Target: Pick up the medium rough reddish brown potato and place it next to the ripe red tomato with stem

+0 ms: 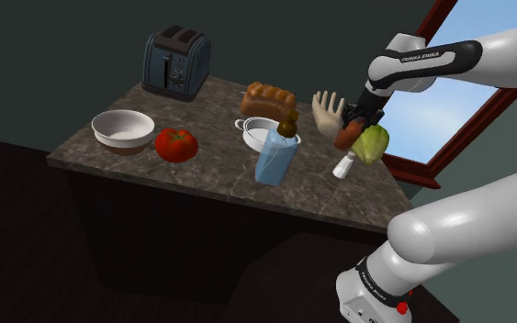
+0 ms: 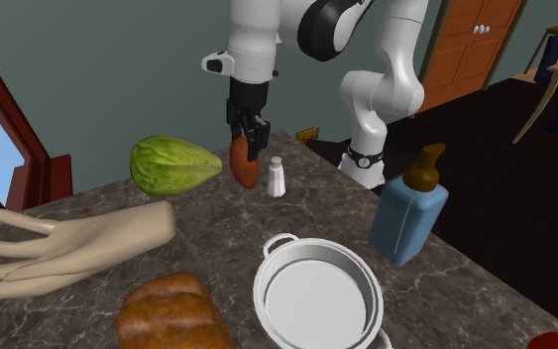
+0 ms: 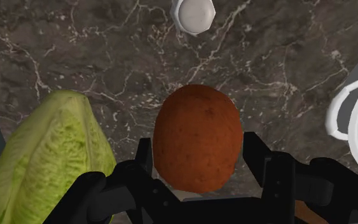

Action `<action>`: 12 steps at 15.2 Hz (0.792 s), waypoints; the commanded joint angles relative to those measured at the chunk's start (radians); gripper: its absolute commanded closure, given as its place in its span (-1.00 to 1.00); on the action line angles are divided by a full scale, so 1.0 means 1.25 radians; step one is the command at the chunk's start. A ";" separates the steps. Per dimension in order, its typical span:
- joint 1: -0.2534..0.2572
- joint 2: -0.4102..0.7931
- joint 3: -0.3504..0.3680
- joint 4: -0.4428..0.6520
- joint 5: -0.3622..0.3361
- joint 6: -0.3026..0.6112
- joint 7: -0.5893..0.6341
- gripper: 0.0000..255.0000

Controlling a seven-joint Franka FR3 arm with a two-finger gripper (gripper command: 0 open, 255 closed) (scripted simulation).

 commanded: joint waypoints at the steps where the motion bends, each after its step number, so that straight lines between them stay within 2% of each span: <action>1: 0.000 -0.009 0.001 0.015 0.001 -0.024 -0.003 1.00; 6: 0.001 -0.021 0.004 0.052 0.004 -0.073 -0.007 1.00; 12: 0.048 -0.004 0.086 0.066 0.021 -0.085 0.111 1.00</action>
